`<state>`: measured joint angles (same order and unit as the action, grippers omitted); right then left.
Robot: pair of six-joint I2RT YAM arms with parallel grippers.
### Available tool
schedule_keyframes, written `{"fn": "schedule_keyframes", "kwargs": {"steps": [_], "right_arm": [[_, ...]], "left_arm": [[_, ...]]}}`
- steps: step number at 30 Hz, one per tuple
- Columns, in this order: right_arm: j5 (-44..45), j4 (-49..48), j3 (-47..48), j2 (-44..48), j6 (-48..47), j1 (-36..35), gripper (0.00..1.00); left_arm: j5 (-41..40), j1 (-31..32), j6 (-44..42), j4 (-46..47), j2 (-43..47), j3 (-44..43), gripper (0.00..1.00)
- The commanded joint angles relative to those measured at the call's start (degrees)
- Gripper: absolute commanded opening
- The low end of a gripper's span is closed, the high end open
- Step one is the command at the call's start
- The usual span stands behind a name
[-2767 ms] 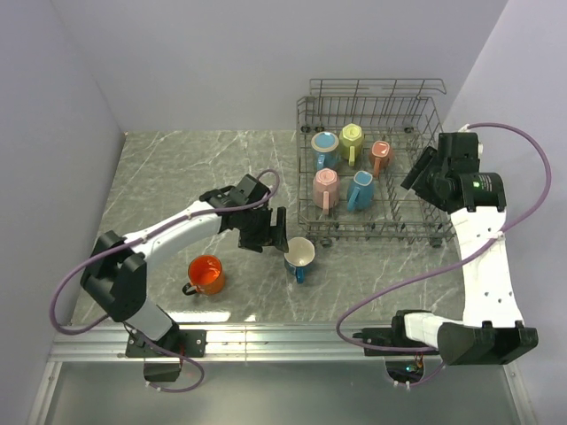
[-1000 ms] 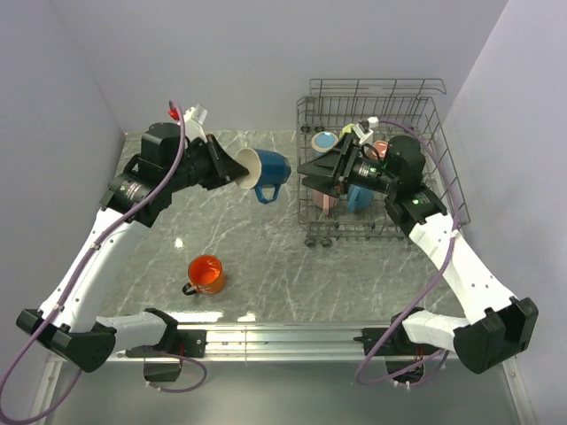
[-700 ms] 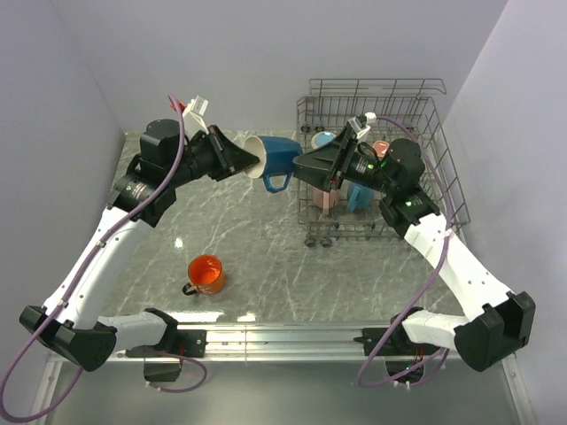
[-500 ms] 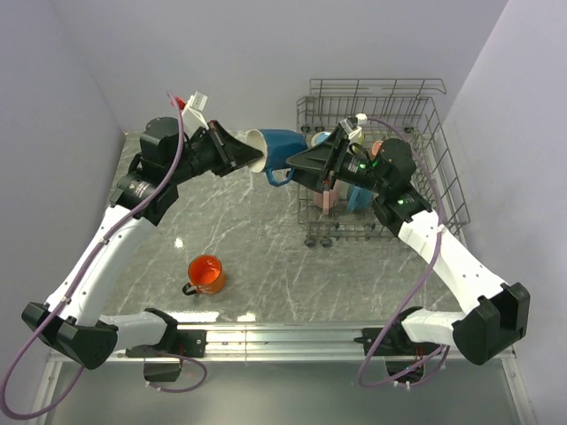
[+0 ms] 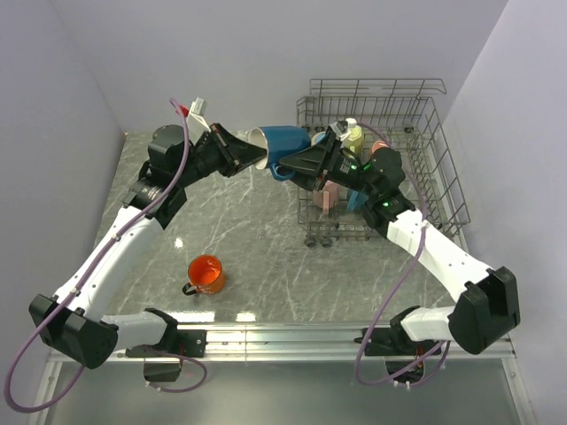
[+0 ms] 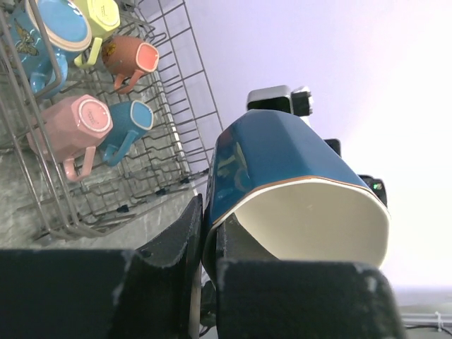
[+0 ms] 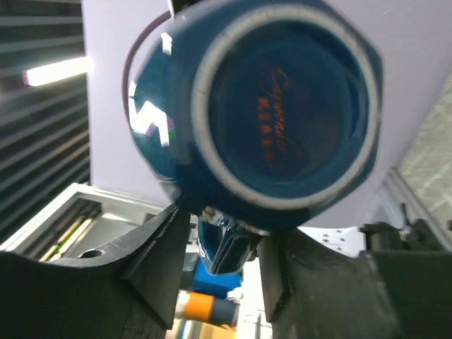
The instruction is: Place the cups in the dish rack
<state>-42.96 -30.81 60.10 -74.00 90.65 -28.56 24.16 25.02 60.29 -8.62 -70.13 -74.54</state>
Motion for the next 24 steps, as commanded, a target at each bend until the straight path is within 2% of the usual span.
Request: {"fn": "schedule_keyframes", "kwargs": {"steps": [1,6,9,10,11,13,16,19,20,24], "right_arm": [[1.47,-12.44,0.72,-1.41,5.15,-2.11,0.47],[2.62,-12.43,1.78,-2.20,5.58,-2.29,0.36],[3.06,-13.05,2.13,-2.64,5.77,-2.21,0.19],[3.14,-12.70,2.22,-2.82,5.59,-2.21,0.06],[3.06,-12.18,2.39,-2.82,5.24,-2.12,0.01],[2.62,-10.50,2.83,-2.56,4.19,-1.24,0.00],[1.31,-8.23,2.83,-1.68,2.87,1.30,0.00],[-0.02,-1.21,3.62,0.51,-1.34,6.29,0.00],[-0.98,1.08,4.15,1.22,-4.23,7.97,0.00],[-3.88,14.94,5.21,3.68,-11.69,17.37,0.00]], "left_arm": [[2.12,0.30,3.25,10.90,-0.27,0.36,0.00],[1.94,0.47,1.85,9.94,-0.98,0.10,0.00],[2.38,0.47,1.76,10.20,-1.50,0.54,0.00],[2.55,0.47,1.85,10.38,-1.59,0.71,0.00],[2.64,0.47,1.76,10.29,-1.59,0.80,0.00],[2.47,0.47,0.45,8.80,-1.68,0.63,0.00],[0.37,0.47,-3.84,1.70,-1.68,-1.39,0.02],[-2.27,0.21,-9.11,-5.84,-1.86,-3.94,0.15],[-2.54,-0.14,-10.01,-6.84,-1.51,-4.12,0.22],[-1.23,-2.16,-13.00,-9.83,-0.10,-2.89,0.36]]}}
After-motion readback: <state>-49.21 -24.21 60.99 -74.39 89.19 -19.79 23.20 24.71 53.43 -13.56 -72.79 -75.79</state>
